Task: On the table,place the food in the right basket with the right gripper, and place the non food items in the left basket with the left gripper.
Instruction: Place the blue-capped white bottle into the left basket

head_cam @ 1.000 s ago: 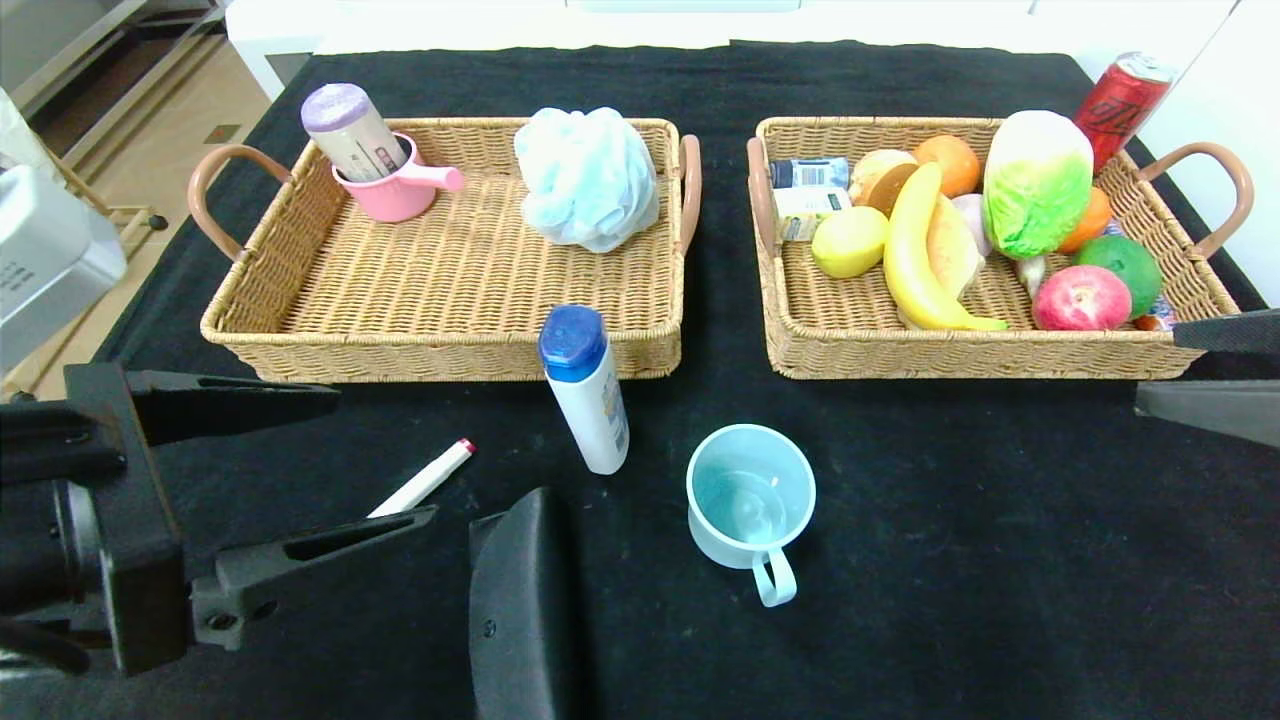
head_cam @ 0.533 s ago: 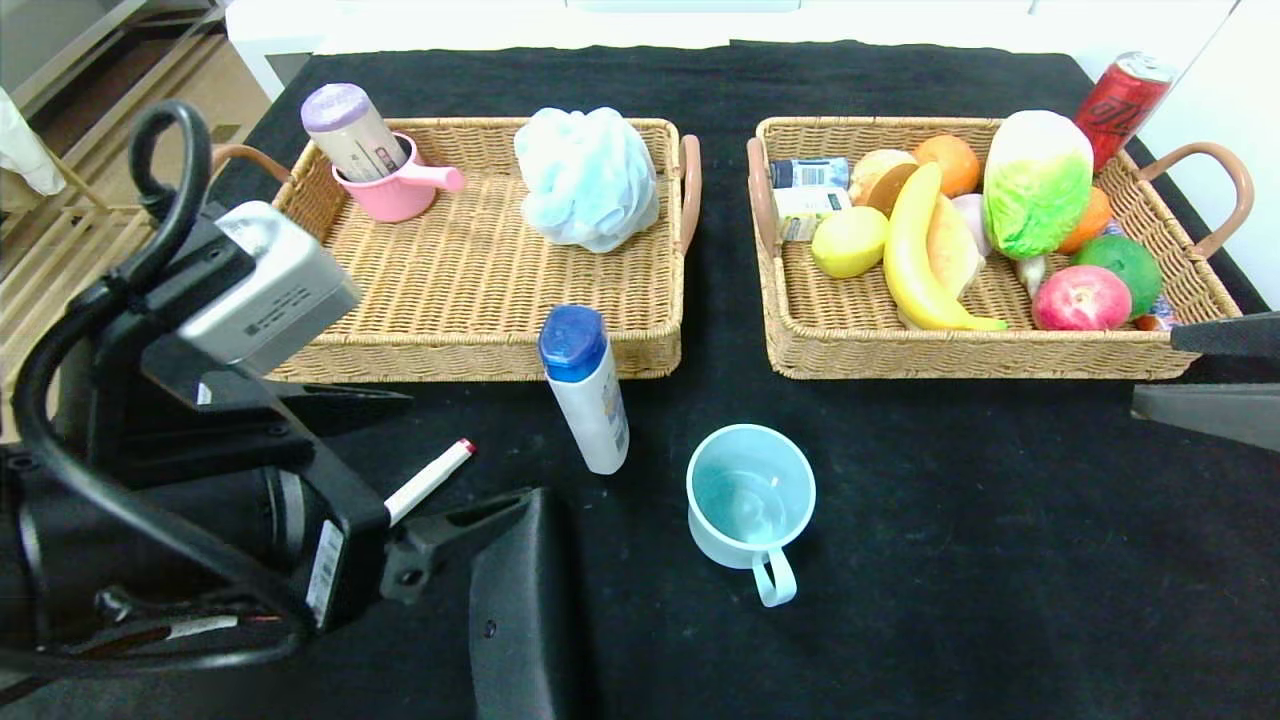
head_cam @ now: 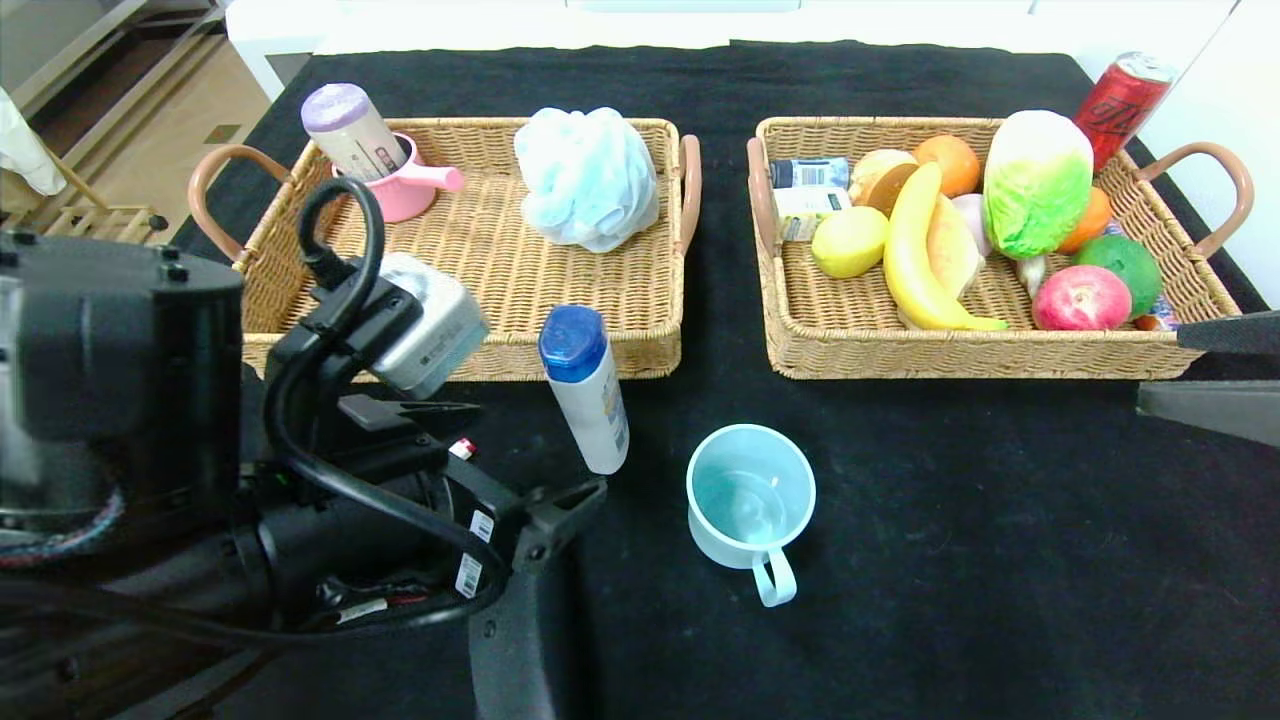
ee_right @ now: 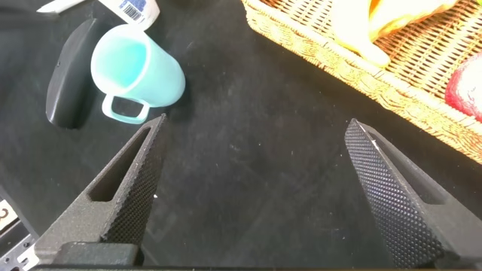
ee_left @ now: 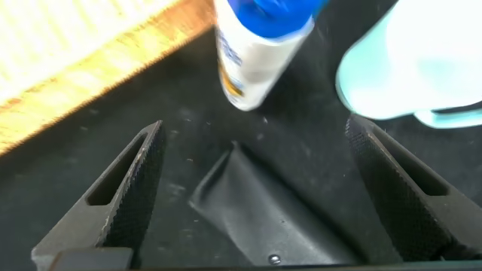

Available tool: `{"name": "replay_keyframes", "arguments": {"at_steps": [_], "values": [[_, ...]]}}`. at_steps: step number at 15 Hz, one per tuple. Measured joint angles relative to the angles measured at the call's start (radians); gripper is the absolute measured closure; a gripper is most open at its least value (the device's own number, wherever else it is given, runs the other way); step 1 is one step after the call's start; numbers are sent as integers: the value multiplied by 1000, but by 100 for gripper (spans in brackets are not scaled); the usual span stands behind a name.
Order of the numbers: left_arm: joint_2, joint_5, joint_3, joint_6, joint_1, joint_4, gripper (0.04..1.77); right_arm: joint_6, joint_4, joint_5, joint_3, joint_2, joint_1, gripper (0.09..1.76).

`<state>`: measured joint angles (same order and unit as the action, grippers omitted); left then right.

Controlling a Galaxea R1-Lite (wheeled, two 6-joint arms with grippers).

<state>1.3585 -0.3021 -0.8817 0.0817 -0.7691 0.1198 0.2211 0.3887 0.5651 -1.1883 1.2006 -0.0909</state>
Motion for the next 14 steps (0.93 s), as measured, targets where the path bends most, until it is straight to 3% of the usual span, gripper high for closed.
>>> {"name": "replay_keyframes", "arguments": {"at_steps": [4,8,10,14], "values": [[60,-39,-8,-34,-16,23,9,0,0,0,1,0,1,14],[109,-102,-10,-32,-16,201,9,1,-1,0,2,0,6,14],[134,-109,-8,-31,-16,259,9,1,-1,0,3,0,6,14],[166,-110,1,-31,-17,271,9,2,-1,0,4,0,7,14]]}}
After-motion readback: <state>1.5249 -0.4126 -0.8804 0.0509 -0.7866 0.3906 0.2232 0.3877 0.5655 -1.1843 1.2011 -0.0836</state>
